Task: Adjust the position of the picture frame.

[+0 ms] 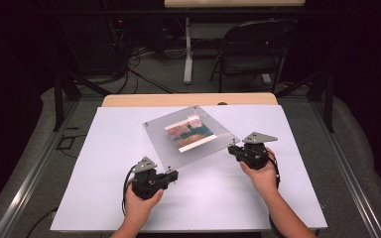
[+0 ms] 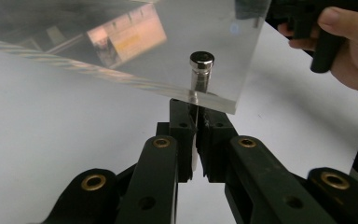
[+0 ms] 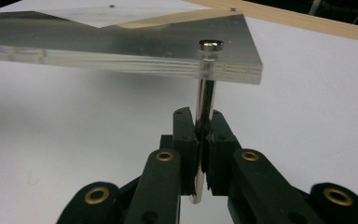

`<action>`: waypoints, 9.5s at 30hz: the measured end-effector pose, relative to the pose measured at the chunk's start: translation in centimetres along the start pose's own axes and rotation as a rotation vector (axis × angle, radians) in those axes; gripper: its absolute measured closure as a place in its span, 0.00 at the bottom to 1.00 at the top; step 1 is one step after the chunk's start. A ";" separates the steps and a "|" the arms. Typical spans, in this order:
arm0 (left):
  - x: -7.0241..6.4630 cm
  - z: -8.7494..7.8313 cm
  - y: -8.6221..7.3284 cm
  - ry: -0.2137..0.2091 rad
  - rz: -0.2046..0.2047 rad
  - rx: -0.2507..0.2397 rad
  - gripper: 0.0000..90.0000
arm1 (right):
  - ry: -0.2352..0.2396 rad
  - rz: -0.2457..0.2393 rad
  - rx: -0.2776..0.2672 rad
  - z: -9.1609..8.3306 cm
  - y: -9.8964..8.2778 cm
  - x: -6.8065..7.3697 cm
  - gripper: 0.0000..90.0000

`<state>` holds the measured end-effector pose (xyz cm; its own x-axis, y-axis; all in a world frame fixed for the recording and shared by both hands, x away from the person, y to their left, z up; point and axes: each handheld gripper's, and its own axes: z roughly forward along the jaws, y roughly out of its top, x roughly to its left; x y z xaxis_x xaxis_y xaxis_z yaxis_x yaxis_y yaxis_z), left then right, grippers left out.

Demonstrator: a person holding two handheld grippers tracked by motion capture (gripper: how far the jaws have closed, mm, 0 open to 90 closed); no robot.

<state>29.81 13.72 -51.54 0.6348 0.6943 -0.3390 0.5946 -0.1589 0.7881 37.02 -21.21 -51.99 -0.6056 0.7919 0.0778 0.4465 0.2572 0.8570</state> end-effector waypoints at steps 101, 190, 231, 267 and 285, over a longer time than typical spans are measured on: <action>5.1 2.7 -1.0 0.183 0.027 0.049 0.46 | 0.054 -0.004 0.110 1.9 -3.8 3.9 0.47; 10.7 1.5 13.9 0.252 0.020 0.073 0.34 | -0.076 0.119 0.140 2.8 10.4 -4.1 0.16; 15.6 9.3 11.4 0.214 -0.182 0.144 0.36 | -0.031 0.304 0.234 10.9 6.8 -6.7 0.23; 15.8 10.4 10.8 0.175 -0.271 0.164 0.34 | 0.077 0.401 0.284 12.7 6.1 -6.6 0.24; 16.0 10.7 10.8 0.150 -0.311 0.171 0.32 | 0.100 0.419 0.286 12.9 5.9 -6.6 0.22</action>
<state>51.65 15.57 -54.00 0.3392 0.8210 -0.4592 0.8294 -0.0306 0.5578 52.11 -17.79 -54.01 -0.3903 0.8061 0.4449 0.8180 0.0819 0.5694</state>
